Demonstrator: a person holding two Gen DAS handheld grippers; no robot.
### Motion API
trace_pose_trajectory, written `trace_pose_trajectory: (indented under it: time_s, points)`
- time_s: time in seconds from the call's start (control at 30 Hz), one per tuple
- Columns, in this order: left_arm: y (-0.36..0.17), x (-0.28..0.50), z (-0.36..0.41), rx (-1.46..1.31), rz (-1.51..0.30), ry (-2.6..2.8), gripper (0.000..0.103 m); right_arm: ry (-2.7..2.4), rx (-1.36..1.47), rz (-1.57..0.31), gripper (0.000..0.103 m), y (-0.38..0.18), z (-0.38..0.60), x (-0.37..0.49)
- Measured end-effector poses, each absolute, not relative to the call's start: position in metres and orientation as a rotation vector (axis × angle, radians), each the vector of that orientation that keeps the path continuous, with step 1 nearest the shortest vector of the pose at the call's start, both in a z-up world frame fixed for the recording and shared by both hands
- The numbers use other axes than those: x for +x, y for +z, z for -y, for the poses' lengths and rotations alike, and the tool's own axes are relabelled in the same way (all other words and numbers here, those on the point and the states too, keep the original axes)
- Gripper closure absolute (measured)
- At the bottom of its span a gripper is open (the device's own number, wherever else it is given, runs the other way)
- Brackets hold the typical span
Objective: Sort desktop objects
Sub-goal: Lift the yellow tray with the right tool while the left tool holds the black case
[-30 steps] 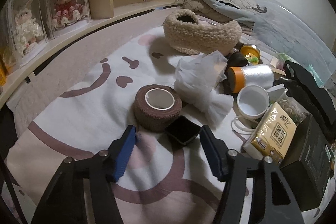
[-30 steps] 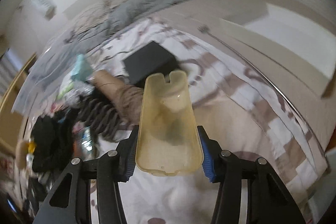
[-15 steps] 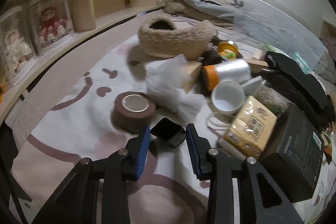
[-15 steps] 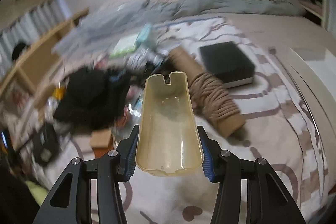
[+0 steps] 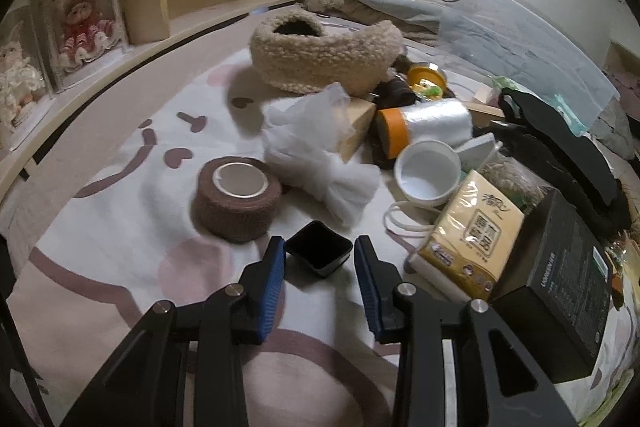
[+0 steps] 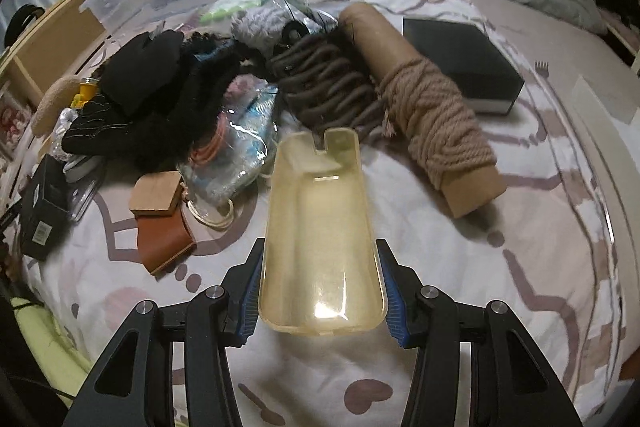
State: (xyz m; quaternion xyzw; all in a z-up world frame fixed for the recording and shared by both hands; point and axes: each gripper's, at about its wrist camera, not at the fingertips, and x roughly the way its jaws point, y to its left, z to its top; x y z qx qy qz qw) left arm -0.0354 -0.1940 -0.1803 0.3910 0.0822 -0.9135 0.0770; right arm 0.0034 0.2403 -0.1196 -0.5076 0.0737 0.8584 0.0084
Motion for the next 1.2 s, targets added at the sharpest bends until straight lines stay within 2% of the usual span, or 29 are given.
trace_pose_trajectory:
  time_s: [0.57, 1.2]
  points:
    - [-0.186, -0.044, 0.192, 1.181, -0.254, -2.713, 0.069, 2.694, -1.565, -0.289, 0.052, -0.119, -0.245, 0.008]
    - [-0.144, -0.037, 0.177, 1.037, -0.234, -2.781, 0.069, 2.755, -1.353, -0.372, 0.052, -0.089, -0.248, 0.01]
